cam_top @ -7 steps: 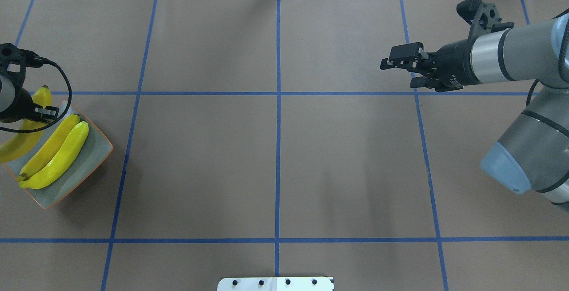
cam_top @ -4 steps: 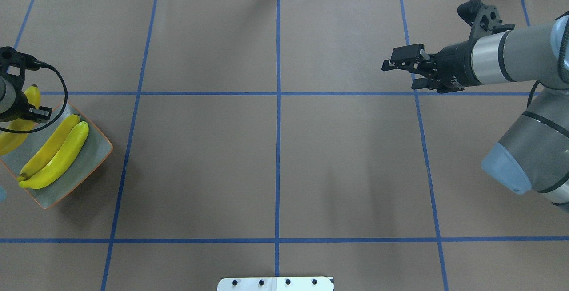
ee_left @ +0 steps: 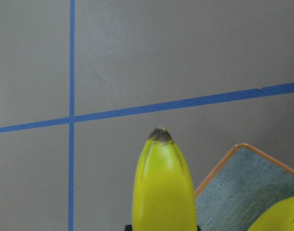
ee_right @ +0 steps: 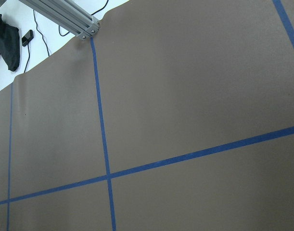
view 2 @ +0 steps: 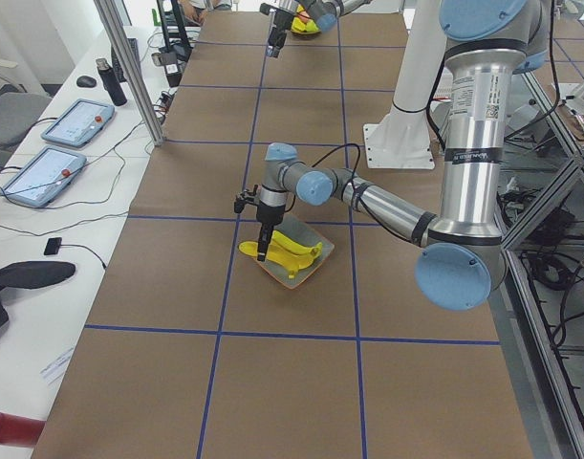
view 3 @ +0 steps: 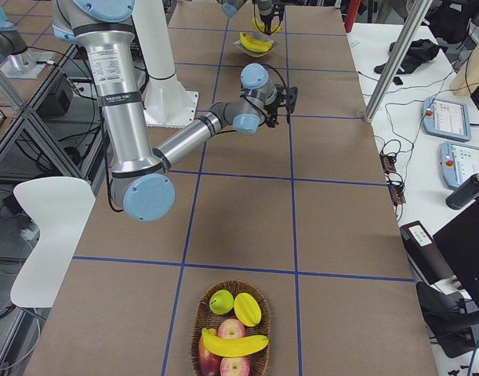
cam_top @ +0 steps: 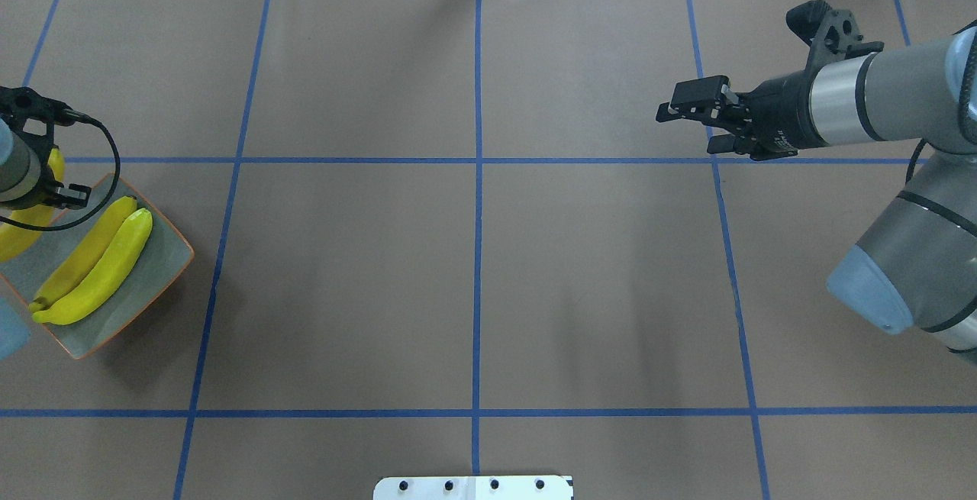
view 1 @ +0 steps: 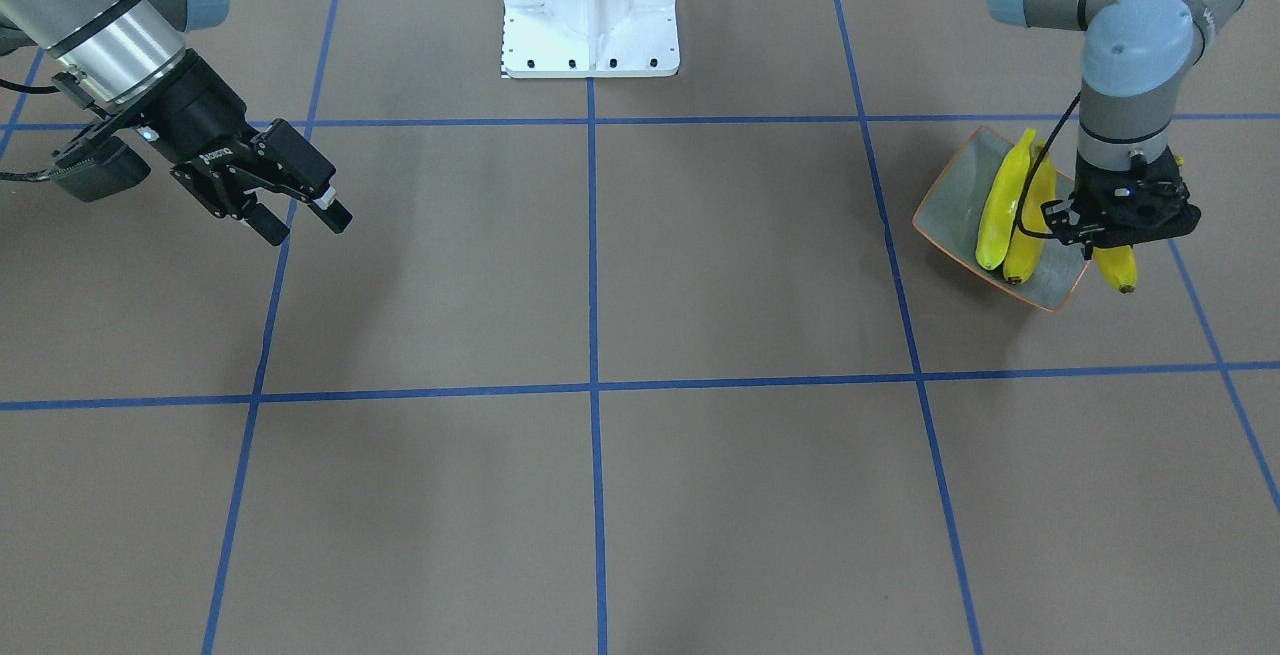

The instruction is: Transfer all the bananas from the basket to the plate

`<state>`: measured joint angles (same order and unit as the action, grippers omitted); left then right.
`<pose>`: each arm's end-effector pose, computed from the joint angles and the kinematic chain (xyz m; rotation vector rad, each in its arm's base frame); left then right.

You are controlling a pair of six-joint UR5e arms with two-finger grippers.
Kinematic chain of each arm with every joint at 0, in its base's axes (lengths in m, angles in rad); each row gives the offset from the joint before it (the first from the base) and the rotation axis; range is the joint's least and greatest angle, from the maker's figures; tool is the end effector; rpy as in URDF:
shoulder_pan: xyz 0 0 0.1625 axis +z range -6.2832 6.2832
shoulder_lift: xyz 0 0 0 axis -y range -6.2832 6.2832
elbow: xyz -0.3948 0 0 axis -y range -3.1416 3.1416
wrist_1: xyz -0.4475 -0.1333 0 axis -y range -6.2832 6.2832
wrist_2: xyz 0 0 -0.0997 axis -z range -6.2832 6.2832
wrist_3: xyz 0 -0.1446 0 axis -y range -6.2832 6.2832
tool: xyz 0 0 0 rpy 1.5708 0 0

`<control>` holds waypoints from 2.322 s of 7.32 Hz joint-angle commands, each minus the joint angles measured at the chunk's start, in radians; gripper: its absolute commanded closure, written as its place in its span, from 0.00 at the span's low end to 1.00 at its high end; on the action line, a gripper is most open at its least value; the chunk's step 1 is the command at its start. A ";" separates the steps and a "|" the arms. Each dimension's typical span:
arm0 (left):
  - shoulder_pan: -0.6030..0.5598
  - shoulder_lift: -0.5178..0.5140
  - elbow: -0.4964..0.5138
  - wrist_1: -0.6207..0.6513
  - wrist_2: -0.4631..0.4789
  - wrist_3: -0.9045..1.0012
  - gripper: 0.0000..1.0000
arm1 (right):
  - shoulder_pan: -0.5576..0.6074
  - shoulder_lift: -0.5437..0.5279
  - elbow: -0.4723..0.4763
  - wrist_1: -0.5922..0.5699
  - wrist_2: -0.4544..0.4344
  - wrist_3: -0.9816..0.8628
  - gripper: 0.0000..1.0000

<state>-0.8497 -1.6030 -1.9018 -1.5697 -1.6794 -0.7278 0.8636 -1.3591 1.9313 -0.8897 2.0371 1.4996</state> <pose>0.2914 -0.5097 0.4972 0.1997 0.3202 0.0130 -0.3464 -0.5104 0.2518 0.1945 -1.2832 0.3872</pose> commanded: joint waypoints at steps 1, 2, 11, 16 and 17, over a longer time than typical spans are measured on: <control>0.058 -0.024 0.027 0.005 0.009 -0.059 1.00 | 0.000 -0.002 0.000 0.000 0.000 0.001 0.00; 0.058 -0.018 0.027 0.005 0.010 -0.048 1.00 | 0.002 0.000 0.000 0.002 0.000 0.002 0.00; 0.051 -0.024 -0.014 0.017 0.003 0.005 0.01 | 0.003 0.009 0.012 0.002 0.002 0.013 0.00; -0.049 -0.167 -0.169 0.149 -0.153 0.004 0.01 | 0.092 -0.085 0.024 0.002 0.029 -0.033 0.00; -0.095 -0.169 -0.195 0.143 -0.234 0.004 0.01 | 0.125 -0.148 0.025 0.002 0.029 -0.121 0.00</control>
<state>-0.9028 -1.7552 -2.0706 -1.4276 -1.8320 -0.7237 0.9465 -1.4417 1.9535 -0.8882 2.0617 1.4548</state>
